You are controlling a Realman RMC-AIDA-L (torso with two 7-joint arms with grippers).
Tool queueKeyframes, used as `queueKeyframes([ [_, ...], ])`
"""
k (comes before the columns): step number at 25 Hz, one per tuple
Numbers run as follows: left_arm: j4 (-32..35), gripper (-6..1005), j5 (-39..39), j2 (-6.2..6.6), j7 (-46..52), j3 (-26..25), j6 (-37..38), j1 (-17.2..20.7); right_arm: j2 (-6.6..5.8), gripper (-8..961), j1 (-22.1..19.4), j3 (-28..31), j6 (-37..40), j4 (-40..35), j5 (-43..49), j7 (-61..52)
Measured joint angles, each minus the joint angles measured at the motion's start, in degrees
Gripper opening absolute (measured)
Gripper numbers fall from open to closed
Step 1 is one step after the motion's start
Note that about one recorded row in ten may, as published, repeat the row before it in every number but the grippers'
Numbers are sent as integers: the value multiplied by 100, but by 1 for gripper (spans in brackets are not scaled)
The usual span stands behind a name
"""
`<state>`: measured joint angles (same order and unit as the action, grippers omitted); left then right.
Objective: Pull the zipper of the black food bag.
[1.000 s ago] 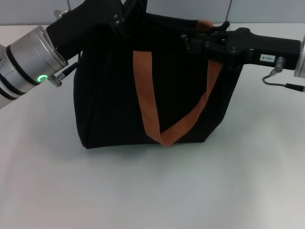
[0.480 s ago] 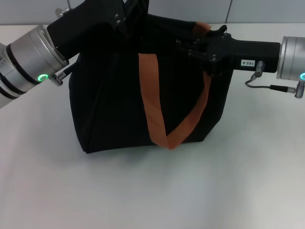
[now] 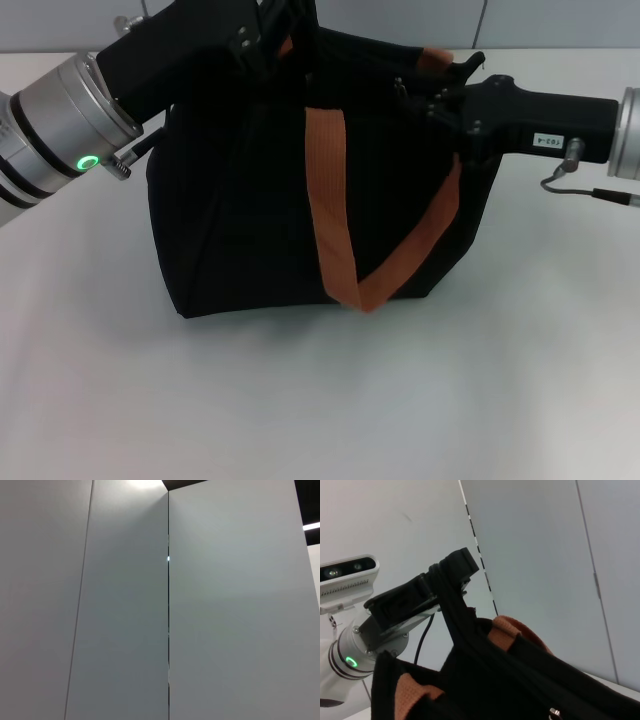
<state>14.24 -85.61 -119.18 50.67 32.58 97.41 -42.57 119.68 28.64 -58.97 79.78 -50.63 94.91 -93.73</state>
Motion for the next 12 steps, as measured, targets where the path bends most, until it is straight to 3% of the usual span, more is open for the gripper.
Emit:
queueKeyframes([
  [12, 17, 26, 0, 0, -5, 18, 0, -6, -4, -2, -477, 147, 517, -563, -436, 2],
])
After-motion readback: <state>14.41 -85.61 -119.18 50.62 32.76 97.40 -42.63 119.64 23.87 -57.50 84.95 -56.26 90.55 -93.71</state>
